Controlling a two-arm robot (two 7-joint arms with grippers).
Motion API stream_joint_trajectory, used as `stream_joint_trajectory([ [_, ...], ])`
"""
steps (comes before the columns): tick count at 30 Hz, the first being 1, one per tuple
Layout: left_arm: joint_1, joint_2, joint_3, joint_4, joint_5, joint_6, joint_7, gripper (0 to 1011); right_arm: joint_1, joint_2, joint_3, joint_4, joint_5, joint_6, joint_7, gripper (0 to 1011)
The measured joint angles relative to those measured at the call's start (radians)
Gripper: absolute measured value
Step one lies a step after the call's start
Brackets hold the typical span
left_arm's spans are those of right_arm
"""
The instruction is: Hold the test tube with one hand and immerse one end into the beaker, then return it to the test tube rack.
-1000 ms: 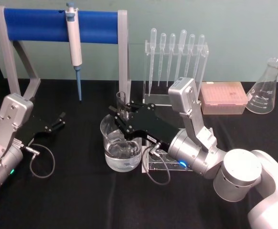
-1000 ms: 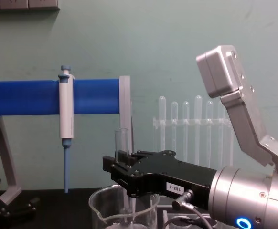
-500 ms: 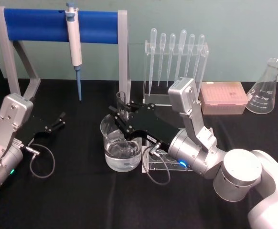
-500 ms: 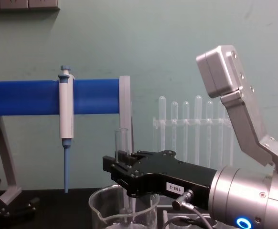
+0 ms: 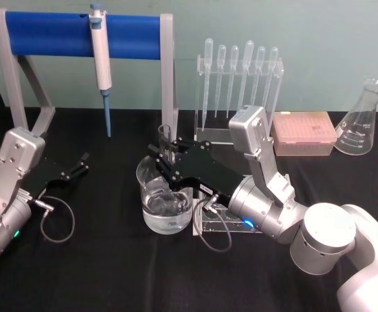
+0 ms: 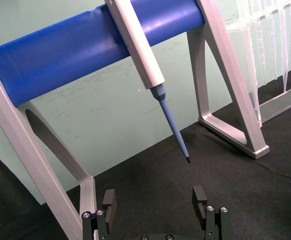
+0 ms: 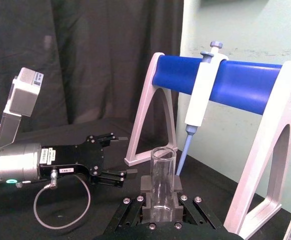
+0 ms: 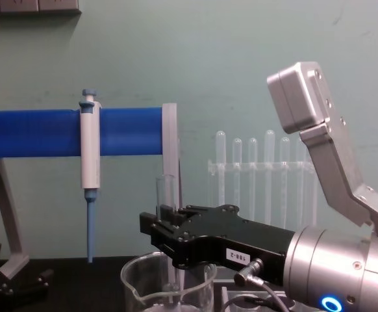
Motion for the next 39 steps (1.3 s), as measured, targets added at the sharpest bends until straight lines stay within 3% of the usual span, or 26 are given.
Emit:
stream_joint_trajectory([
  [36, 0.000, 0.000, 0.000, 0.000, 0.000, 0.000, 0.000, 1000, 0.000, 0.000, 0.000, 0.000, 0.000, 0.000, 0.000, 227],
  [39, 0.000, 0.000, 0.000, 0.000, 0.000, 0.000, 0.000, 1000, 0.000, 0.003, 0.011, -0.025, 0.003, 0.019, 0.000, 227],
])
